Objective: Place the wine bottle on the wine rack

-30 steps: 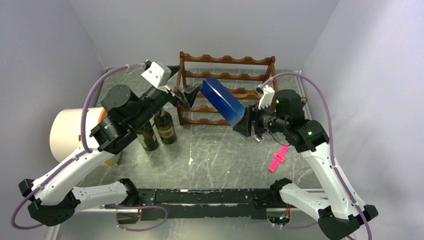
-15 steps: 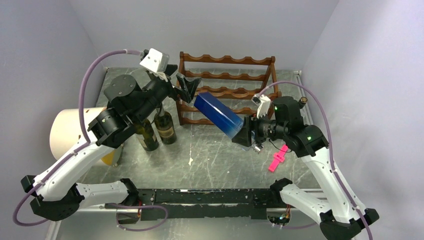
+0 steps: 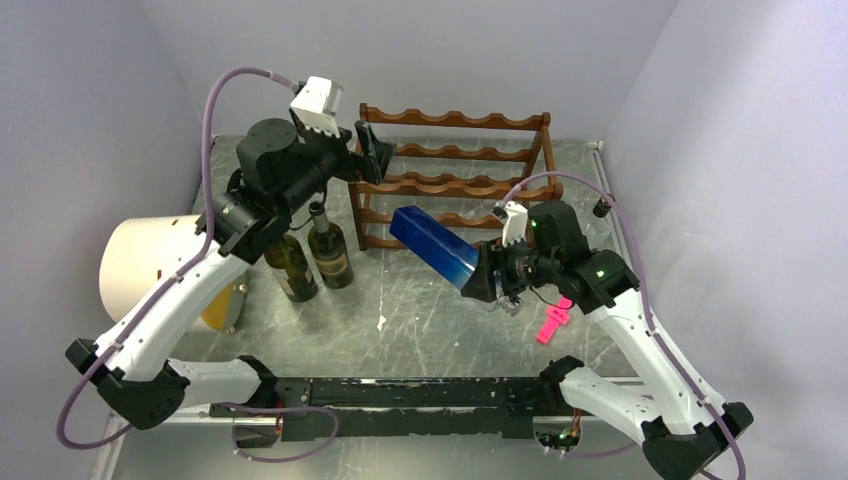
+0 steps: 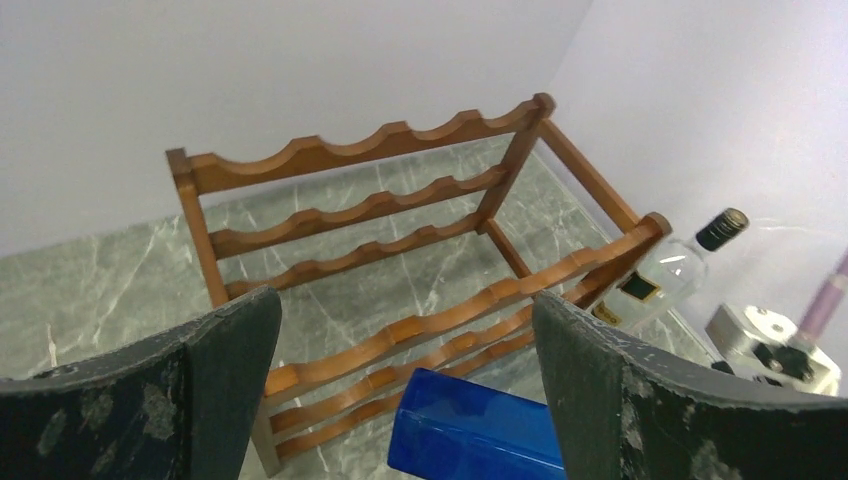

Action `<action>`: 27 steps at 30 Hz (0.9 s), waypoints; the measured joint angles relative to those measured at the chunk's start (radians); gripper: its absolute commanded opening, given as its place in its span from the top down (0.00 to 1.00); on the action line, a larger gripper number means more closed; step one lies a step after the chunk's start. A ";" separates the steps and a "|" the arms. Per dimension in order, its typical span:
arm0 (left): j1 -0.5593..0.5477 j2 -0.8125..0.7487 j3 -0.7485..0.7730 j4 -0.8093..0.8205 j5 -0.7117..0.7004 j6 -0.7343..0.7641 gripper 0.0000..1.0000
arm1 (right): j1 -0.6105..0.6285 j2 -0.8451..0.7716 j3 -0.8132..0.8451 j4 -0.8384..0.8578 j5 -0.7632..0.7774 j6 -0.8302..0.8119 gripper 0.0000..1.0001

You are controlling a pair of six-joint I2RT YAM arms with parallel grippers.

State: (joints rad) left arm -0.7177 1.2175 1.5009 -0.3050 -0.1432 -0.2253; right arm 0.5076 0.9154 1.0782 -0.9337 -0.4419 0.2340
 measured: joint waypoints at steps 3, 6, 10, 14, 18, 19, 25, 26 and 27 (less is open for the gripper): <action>0.091 0.031 0.000 -0.011 0.075 -0.053 0.09 | 0.023 0.004 -0.033 0.040 0.029 0.017 1.00; 0.168 0.069 0.000 -0.024 0.149 -0.106 0.15 | 0.056 0.013 -0.053 0.070 0.070 0.040 1.00; 0.245 0.137 0.002 -0.046 0.220 -0.154 0.21 | 0.112 0.030 -0.056 0.105 0.145 0.071 1.00; 0.299 0.228 0.024 -0.082 0.271 -0.176 0.26 | 0.147 0.044 -0.056 0.121 0.226 0.094 1.00; 0.339 0.304 0.028 -0.122 0.291 -0.187 0.31 | 0.157 0.045 -0.056 0.116 0.267 0.108 1.00; 0.346 0.319 0.028 -0.131 0.295 -0.188 0.32 | 0.160 0.045 -0.056 0.116 0.270 0.111 1.00; 0.369 0.354 0.028 -0.157 0.329 -0.196 0.49 | 0.195 0.050 -0.058 0.135 0.300 0.146 1.00; 0.370 0.354 0.028 -0.157 0.340 -0.199 0.51 | 0.207 0.054 -0.059 0.142 0.311 0.154 1.00; 0.370 0.354 0.028 -0.157 0.347 -0.199 0.53 | 0.221 0.058 -0.059 0.152 0.323 0.163 1.00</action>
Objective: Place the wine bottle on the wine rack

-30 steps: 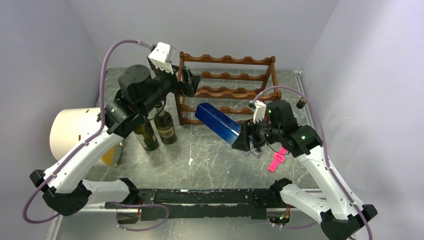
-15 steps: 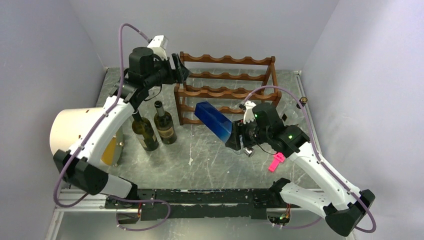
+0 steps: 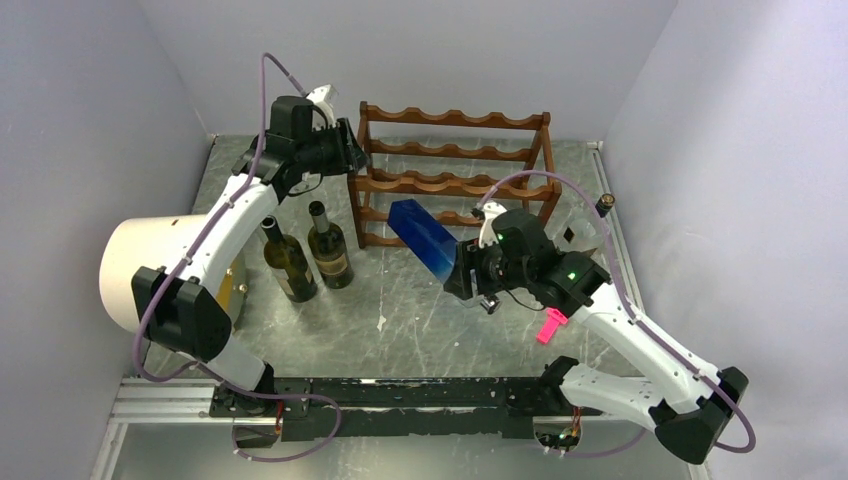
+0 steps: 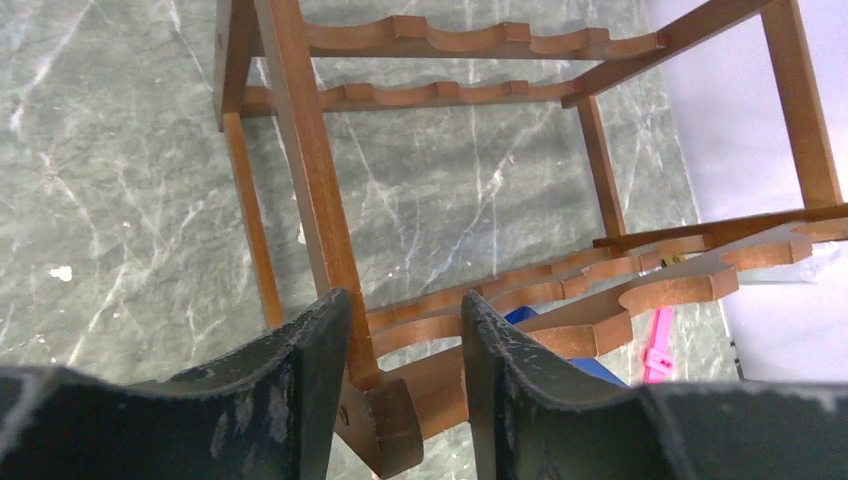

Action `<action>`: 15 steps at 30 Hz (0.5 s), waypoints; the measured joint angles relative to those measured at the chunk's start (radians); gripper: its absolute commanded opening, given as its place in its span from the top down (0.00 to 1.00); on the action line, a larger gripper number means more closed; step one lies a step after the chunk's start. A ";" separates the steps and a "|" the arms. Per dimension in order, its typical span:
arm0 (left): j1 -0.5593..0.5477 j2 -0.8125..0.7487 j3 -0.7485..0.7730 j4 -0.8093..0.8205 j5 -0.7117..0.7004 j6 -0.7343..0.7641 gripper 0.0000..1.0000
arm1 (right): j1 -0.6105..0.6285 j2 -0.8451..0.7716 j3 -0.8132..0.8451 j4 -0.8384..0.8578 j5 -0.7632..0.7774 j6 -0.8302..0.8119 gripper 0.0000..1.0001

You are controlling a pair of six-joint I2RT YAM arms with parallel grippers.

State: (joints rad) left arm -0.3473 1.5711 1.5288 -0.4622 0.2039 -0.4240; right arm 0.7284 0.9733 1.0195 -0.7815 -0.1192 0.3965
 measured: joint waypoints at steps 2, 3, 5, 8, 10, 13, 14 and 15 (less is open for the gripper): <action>0.005 0.000 -0.005 0.006 0.035 -0.011 0.54 | 0.026 0.011 0.000 0.034 0.025 0.012 1.00; 0.006 0.000 -0.011 0.009 0.050 -0.017 0.56 | 0.037 0.017 0.000 0.052 0.036 0.019 1.00; 0.006 -0.002 -0.023 0.026 0.068 -0.026 0.58 | 0.061 0.027 0.000 0.087 0.066 0.034 1.00; 0.009 -0.003 -0.027 0.028 0.070 -0.030 0.64 | 0.071 0.041 0.000 0.101 0.091 0.050 1.00; 0.011 -0.003 -0.027 0.028 0.069 -0.029 0.64 | 0.071 0.045 0.000 0.105 0.094 0.050 1.00; 0.012 -0.003 -0.027 0.024 0.063 -0.029 0.62 | 0.071 0.045 0.001 0.101 0.092 0.048 1.00; 0.012 -0.003 -0.027 0.023 0.061 -0.029 0.61 | 0.071 0.045 0.005 0.095 0.090 0.046 1.00; 0.012 -0.003 -0.027 0.023 0.058 -0.029 0.60 | 0.071 0.045 0.013 0.083 0.089 0.045 1.00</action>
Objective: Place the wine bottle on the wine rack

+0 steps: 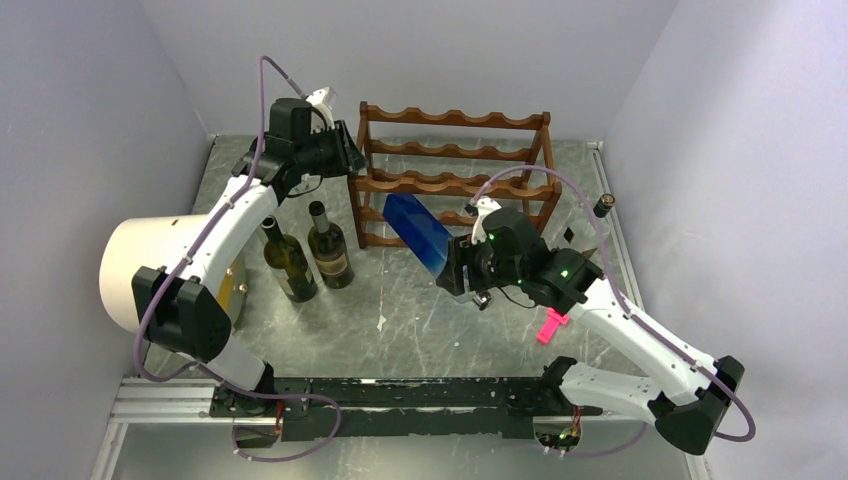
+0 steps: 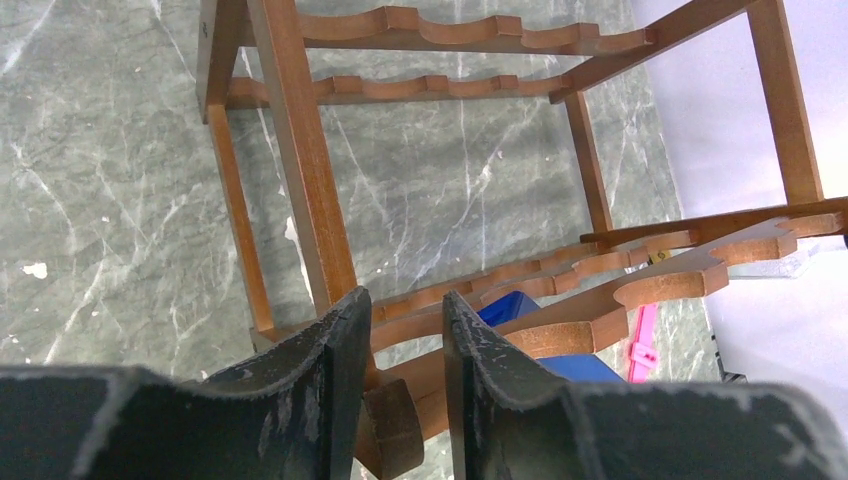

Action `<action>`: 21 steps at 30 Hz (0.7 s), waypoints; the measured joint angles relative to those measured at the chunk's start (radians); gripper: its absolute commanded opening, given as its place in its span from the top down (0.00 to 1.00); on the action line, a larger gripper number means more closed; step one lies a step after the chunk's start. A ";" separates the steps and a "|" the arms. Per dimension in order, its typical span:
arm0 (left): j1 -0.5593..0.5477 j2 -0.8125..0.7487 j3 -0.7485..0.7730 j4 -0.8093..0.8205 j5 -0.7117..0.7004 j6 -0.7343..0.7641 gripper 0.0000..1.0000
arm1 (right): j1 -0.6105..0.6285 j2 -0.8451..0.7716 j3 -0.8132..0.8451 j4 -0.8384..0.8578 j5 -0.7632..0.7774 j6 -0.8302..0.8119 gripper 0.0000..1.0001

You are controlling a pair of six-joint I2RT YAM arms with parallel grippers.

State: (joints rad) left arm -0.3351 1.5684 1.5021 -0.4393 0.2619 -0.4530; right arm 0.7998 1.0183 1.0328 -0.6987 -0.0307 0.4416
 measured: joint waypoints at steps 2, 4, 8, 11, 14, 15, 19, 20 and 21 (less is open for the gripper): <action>0.000 0.000 0.000 0.000 -0.004 0.001 0.56 | 0.000 -0.001 0.024 -0.044 -0.002 0.000 1.00; 0.000 0.000 0.002 0.000 -0.007 0.001 0.51 | 0.000 -0.003 0.049 -0.092 -0.002 0.000 1.00; -0.002 0.000 0.006 0.000 -0.011 0.004 0.50 | 0.000 -0.008 0.061 -0.163 0.004 0.006 1.00; -0.001 0.000 0.006 0.000 -0.011 0.004 0.59 | 0.000 -0.009 0.061 -0.214 0.013 0.014 1.00; -0.001 0.000 0.006 -0.007 -0.011 0.004 0.66 | 0.000 -0.009 0.061 -0.244 0.036 0.024 1.00; 0.000 0.000 0.006 -0.011 -0.011 0.005 0.68 | 0.000 -0.008 0.061 -0.248 0.045 0.027 1.00; 0.004 0.000 0.002 -0.013 -0.010 0.007 0.74 | 0.000 0.000 0.061 -0.246 0.083 0.035 1.00; 0.005 -0.001 0.000 -0.012 -0.011 0.007 0.75 | 0.003 0.004 0.061 -0.245 0.088 0.035 1.00; 0.006 -0.003 -0.004 -0.009 -0.011 0.008 0.76 | 0.006 0.006 0.061 -0.244 0.091 0.035 1.00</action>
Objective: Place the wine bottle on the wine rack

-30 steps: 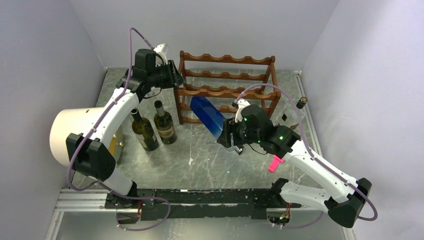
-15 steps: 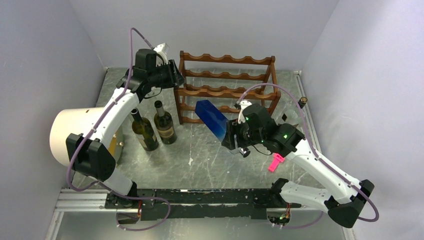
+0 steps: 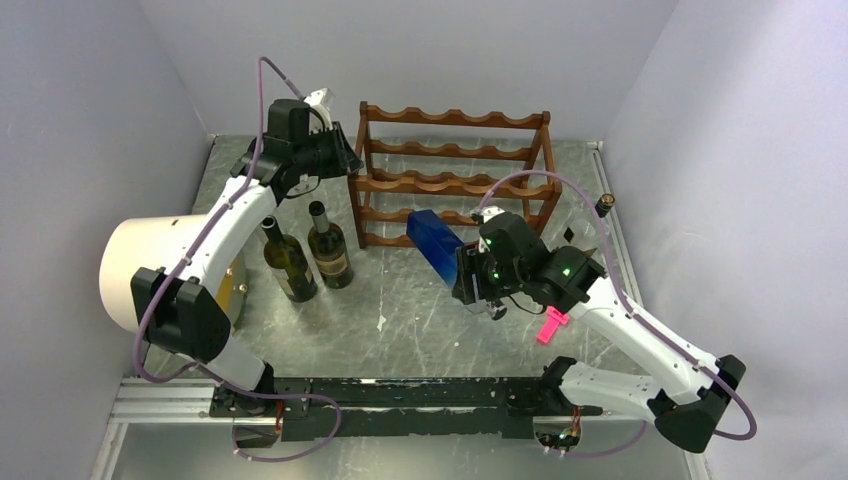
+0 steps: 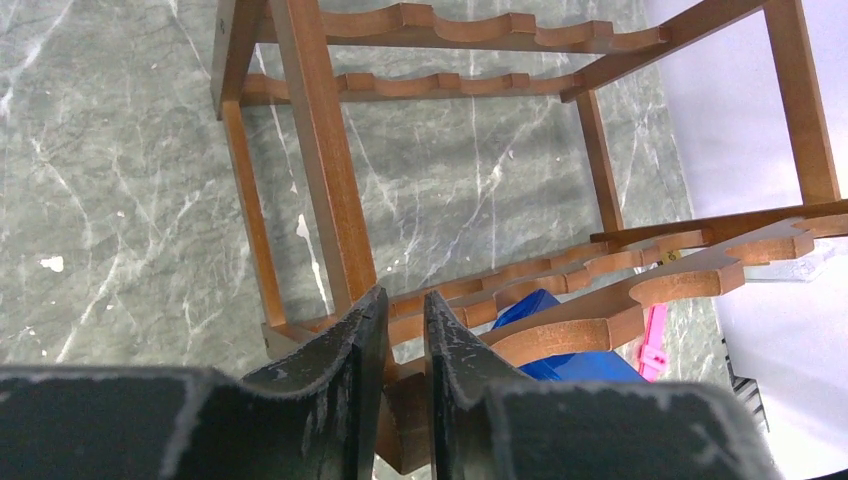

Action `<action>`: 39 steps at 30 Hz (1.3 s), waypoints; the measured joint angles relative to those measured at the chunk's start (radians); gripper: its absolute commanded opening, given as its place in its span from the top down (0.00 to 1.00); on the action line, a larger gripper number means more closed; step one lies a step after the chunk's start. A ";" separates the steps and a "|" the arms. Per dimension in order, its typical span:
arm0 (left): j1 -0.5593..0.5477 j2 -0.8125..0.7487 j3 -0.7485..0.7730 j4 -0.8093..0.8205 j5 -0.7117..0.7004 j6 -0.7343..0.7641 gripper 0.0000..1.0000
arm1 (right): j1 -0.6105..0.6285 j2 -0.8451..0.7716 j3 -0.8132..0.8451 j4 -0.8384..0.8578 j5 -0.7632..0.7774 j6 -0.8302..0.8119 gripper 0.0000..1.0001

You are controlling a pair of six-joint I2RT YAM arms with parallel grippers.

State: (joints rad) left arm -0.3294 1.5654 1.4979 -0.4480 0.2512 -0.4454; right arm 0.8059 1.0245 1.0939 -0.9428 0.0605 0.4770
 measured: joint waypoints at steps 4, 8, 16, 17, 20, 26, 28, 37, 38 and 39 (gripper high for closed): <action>0.002 -0.008 -0.014 0.009 0.000 0.000 0.80 | 0.006 0.013 0.000 0.006 0.014 -0.002 1.00; 0.004 -0.010 -0.023 0.025 0.001 -0.004 0.80 | 0.009 0.033 0.000 0.025 0.044 -0.003 1.00; 0.005 -0.019 -0.040 0.051 0.015 -0.012 0.74 | 0.011 0.071 0.000 0.074 0.107 -0.002 1.00; 0.005 -0.020 -0.040 0.050 0.016 -0.012 0.70 | 0.009 0.071 -0.002 0.079 0.108 -0.002 1.00; 0.007 -0.021 -0.040 0.047 0.016 -0.011 0.60 | 0.002 0.066 -0.018 0.106 0.087 -0.011 1.00; 0.013 -0.020 -0.001 -0.019 0.021 0.002 0.46 | -0.004 0.033 -0.041 0.187 -0.022 -0.031 1.00; 0.017 -0.019 0.021 -0.046 0.019 0.011 0.41 | -0.004 0.032 -0.041 0.215 -0.047 -0.032 1.00; 0.032 -0.064 0.065 -0.090 -0.009 0.029 0.30 | -0.002 0.103 -0.040 0.310 -0.048 -0.002 1.00; 0.032 -0.079 0.065 -0.097 -0.012 0.030 0.30 | -0.002 0.117 -0.040 0.327 -0.045 0.007 1.00; 0.032 -0.092 0.065 -0.101 -0.013 0.031 0.30 | -0.001 0.129 -0.040 0.345 -0.043 0.013 1.00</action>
State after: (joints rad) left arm -0.2970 1.4734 1.5627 -0.5491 0.2386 -0.4149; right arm 0.8047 1.1530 1.0534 -0.5980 0.0177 0.4900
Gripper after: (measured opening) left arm 0.694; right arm 0.636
